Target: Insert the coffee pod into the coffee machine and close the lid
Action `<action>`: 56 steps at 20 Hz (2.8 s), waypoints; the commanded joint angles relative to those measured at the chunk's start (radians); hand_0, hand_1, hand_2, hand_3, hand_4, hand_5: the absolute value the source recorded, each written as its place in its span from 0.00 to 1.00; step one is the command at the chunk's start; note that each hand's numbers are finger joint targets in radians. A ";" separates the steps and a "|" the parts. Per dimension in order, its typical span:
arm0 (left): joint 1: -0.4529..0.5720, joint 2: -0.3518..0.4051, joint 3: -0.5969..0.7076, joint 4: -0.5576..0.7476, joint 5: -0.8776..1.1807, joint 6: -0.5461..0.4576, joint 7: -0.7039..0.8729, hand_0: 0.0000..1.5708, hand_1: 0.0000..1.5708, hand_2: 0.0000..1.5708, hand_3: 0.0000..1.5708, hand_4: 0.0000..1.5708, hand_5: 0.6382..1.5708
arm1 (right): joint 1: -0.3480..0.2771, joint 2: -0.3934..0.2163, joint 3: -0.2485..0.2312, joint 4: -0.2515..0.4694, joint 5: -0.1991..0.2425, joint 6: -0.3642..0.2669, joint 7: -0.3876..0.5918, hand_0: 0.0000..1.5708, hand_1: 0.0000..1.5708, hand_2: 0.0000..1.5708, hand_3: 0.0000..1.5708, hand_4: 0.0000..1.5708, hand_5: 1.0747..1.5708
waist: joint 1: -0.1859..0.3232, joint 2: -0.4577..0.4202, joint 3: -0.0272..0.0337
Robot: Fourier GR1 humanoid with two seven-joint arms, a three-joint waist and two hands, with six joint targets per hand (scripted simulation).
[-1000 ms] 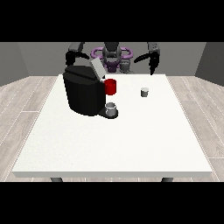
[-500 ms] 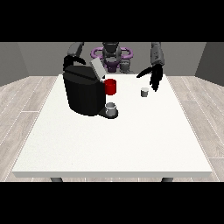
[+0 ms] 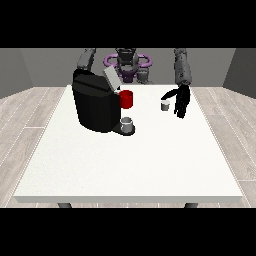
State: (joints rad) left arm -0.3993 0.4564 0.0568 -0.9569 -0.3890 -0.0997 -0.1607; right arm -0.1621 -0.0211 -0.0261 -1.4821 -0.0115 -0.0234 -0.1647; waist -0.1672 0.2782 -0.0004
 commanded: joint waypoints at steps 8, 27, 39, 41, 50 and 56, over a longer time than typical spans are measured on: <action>-0.091 -0.016 -0.070 0.199 -0.146 -0.008 0.009 0.00 0.00 0.00 0.00 0.00 1.00 | -0.055 -0.015 -0.024 0.085 0.007 -0.005 -0.021 0.00 0.00 0.00 0.00 0.21 1.00 | 0.004 -0.003 0.0003; -0.150 -0.096 -0.114 0.261 -0.262 0.053 -0.034 0.75 0.75 0.76 0.69 0.00 1.00 | -0.098 0.003 -0.059 0.207 -0.001 -0.062 -0.027 0.00 0.00 0.00 0.00 0.21 1.00 | 0.020 -0.046 0.0003; -0.175 -0.101 -0.098 0.315 -0.292 0.014 -0.054 0.77 0.77 0.83 0.77 0.09 1.00 | -0.092 -0.029 -0.065 0.233 -0.022 -0.028 0.009 0.00 0.00 0.00 0.00 0.27 1.00 | 0.012 -0.118 0.0000; -0.157 -0.086 -0.092 0.313 -0.305 0.059 -0.117 0.73 0.73 0.80 0.75 0.21 1.00 | -0.045 -0.028 -0.083 0.279 -0.027 -0.011 -0.126 0.00 0.00 0.00 0.00 0.26 1.00 | 0.023 -0.079 0.0003; -0.170 -0.164 -0.096 0.249 -0.303 0.048 -0.146 0.77 0.77 0.84 0.85 0.43 1.00 | -0.068 -0.077 -0.162 0.412 -0.087 0.028 -0.159 0.00 0.00 0.00 0.00 0.18 1.00 | 0.088 -0.139 0.0007; -0.202 -0.148 -0.045 0.276 -0.261 -0.026 -0.147 0.96 0.96 0.93 0.85 0.38 1.00 | -0.030 -0.040 -0.089 0.363 -0.048 0.006 -0.105 0.00 0.00 0.00 0.00 0.19 1.00 | 0.060 -0.209 0.0003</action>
State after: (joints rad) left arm -0.6027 0.3198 0.0014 -0.6831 -0.6628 -0.0873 -0.3154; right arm -0.2198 -0.0613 -0.1358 -1.1077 -0.0640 -0.0290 -0.2913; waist -0.0990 0.1219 0.0007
